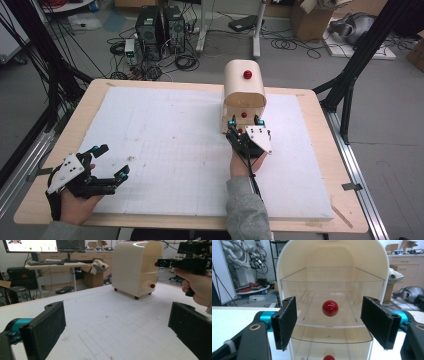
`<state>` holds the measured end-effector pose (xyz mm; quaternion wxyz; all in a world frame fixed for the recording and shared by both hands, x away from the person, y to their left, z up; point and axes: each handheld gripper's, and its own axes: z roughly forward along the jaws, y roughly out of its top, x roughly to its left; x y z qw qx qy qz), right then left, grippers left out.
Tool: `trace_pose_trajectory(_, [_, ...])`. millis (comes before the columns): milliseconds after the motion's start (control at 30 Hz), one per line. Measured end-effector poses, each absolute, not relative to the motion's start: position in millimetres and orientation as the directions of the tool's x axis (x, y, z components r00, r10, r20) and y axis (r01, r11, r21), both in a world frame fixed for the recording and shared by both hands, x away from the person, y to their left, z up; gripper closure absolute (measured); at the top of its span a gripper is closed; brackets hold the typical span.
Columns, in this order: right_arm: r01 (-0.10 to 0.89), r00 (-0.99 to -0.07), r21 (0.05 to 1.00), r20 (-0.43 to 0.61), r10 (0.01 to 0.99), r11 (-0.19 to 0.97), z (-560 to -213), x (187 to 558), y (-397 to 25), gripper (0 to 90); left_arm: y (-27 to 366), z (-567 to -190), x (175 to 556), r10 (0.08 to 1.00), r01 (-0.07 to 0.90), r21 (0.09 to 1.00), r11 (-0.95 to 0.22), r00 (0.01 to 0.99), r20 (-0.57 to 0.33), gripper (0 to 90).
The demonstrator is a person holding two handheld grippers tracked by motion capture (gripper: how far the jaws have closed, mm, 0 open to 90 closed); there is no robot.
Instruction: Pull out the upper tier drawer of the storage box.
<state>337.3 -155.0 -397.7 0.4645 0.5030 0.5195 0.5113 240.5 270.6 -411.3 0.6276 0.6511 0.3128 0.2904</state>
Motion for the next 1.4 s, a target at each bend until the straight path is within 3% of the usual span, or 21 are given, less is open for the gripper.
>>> trace_pose_trajectory(700, [0.072, -0.058, 0.997, 0.027, 0.998, -0.022, -398.8, 351.4, -155.7, 29.7, 272.6, -411.6, 239.8, 0.771, 0.047, 0.999, -0.019, 0.636, -0.016, 1.7])
trace_pose_trajectory(833, [0.071, -0.047, 0.997, 0.025, 0.999, -0.022, -399.0, 351.1, -154.9, 37.9, 272.3, -411.6, 239.5, 0.772, 0.048, 0.999, -0.017, 0.635, -0.018, 1.7])
trace_pose_trajectory(1300, [0.075, -0.026, 0.997, 0.007, 1.000, -0.005, -399.0, 350.2, -153.5, 51.9, 273.0, -411.9, 239.1, 0.772, 0.051, 0.999, -0.018, 0.636, -0.019, 1.7])
trace_pose_trajectory(1400, [0.075, -0.028, 0.997, 0.003, 1.000, -0.001, -399.2, 349.4, -152.0, 58.3, 273.6, -411.7, 238.7, 0.772, 0.052, 0.998, -0.019, 0.635, -0.018, 1.8])
